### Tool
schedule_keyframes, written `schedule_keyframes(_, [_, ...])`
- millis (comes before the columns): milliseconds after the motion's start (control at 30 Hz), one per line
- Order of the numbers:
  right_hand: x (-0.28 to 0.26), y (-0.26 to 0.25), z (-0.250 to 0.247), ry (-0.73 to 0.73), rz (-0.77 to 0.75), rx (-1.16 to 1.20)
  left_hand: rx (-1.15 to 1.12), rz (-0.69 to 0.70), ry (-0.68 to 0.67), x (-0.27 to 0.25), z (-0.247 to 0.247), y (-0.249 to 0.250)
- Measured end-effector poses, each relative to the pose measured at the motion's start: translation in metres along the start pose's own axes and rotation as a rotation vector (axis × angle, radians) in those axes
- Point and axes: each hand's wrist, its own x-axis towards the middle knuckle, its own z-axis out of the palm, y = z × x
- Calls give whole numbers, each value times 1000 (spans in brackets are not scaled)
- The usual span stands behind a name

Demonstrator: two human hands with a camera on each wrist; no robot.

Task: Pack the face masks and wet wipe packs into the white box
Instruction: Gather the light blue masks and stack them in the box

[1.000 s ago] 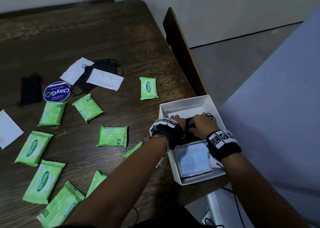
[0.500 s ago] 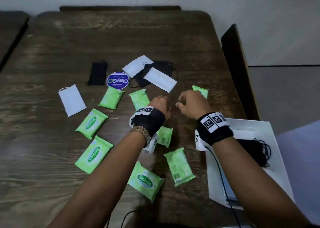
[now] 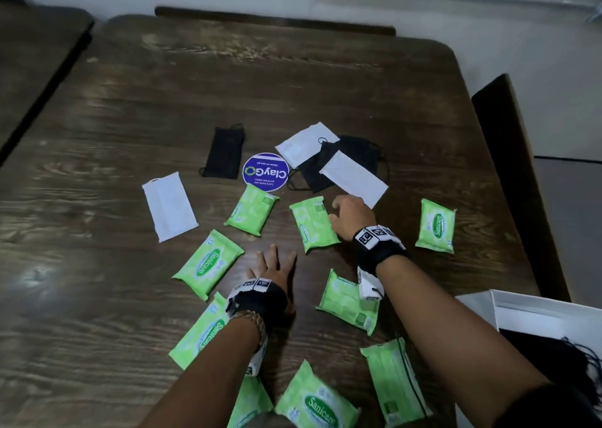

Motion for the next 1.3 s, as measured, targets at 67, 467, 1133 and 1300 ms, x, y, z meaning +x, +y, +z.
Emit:
schedule_keyframes(67, [23, 9, 6, 29, 29, -6, 7, -6, -31, 5, 6, 0])
schedule_keyframes(467, [86, 47, 26, 44, 77, -244, 22, -51, -96, 20, 13, 1])
schedule_keyframes(1133, [87, 67, 47, 216, -44, -122, 22, -58, -127, 19, 9, 3])
schedule_keyframes(1300, [62, 45, 25, 221, 30, 60, 13, -59, -136, 20, 10, 2])
